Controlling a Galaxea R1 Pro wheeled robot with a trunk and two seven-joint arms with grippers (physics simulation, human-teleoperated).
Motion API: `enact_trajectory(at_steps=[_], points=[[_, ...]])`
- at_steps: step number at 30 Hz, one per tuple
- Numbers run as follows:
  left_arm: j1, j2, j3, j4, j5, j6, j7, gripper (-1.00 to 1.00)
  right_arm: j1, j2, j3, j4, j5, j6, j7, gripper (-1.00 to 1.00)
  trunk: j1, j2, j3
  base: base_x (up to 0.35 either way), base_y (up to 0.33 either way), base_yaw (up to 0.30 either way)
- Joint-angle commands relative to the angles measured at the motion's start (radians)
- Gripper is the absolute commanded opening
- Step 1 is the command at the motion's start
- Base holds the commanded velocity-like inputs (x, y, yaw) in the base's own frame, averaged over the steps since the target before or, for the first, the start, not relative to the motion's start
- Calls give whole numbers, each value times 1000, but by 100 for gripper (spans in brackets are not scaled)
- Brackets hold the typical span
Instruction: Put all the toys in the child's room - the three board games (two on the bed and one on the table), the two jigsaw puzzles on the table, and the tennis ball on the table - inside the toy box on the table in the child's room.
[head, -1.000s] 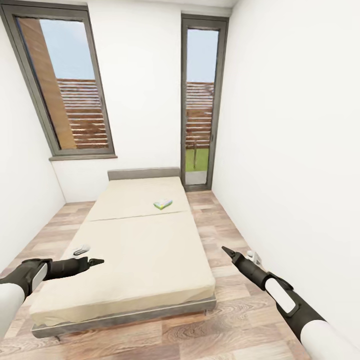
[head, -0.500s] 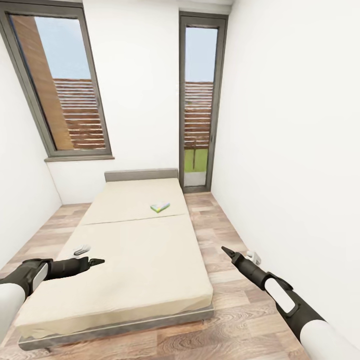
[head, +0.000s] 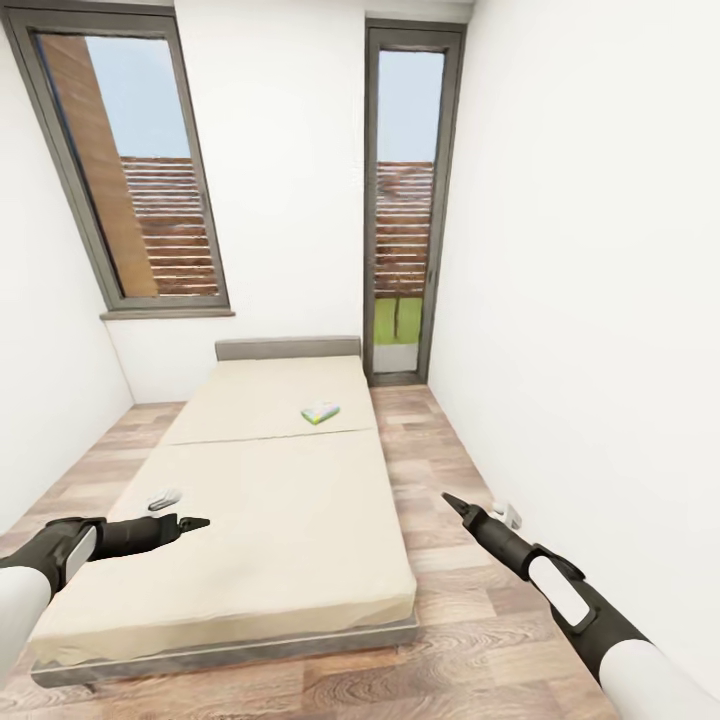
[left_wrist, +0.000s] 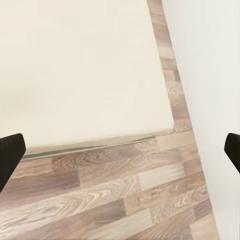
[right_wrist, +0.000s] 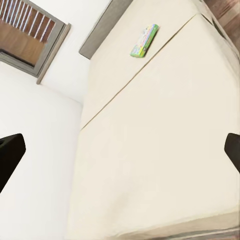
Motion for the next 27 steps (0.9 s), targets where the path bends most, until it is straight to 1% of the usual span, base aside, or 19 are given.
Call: enact_trajectory(at_steps=[1,9,19,22,27], points=[[-1,0,9,-1,-10,7,-5,100,-1,-1,4,0,-10,3,0,100,1,-2,-3,93,-290,223],[-1,-1,8,-1,-11,7,-5,100,-1,0,5,0,-10,3,0,100,1,-2,-10,97,-292,235],[-1,-8,9,-1,-12,6,-5,100,-1,1,6,0,-10,3,0,100,1,-2,-18,101,-285,241],[-1,-8,9,-1,-12,7,-5,100,-1,1,6,0,-10,3,0,100,1,-2,-20,93,-184,242],[-1,-9,9,-1,-11,6,-5,100,-1,1,8,0,-10,3,0,100,1,-2,-25,28,-54,242]])
